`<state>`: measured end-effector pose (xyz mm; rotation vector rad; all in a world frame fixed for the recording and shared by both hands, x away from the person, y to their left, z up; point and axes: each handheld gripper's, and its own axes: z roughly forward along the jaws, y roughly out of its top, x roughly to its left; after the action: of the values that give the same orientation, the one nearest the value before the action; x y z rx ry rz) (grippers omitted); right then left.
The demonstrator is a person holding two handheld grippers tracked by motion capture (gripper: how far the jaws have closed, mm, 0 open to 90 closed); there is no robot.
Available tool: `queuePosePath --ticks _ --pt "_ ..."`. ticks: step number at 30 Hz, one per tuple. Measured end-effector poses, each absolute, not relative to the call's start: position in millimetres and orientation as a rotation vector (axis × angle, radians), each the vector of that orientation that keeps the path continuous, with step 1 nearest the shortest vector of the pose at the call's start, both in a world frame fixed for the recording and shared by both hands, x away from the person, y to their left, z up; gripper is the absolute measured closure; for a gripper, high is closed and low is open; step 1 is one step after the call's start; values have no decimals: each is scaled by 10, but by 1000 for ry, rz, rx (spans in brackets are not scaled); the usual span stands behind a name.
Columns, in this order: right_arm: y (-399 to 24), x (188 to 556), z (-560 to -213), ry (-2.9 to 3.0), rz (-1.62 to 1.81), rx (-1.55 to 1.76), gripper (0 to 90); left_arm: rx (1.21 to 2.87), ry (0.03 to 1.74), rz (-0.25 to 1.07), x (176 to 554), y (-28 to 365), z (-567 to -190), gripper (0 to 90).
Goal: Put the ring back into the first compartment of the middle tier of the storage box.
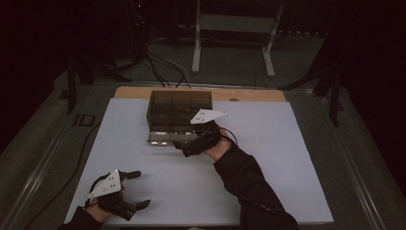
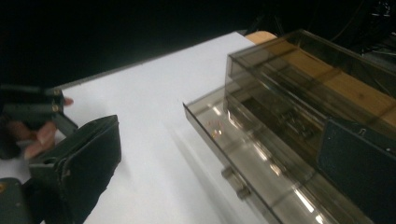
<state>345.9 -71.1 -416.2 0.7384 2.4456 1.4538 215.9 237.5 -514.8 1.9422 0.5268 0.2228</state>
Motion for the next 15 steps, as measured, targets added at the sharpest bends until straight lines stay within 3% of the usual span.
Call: queuePosePath --ticks 15 --pt "-1316 3219 -4417 2427 1419 778 0 1943 530 225 2161 2377 -5150 10"
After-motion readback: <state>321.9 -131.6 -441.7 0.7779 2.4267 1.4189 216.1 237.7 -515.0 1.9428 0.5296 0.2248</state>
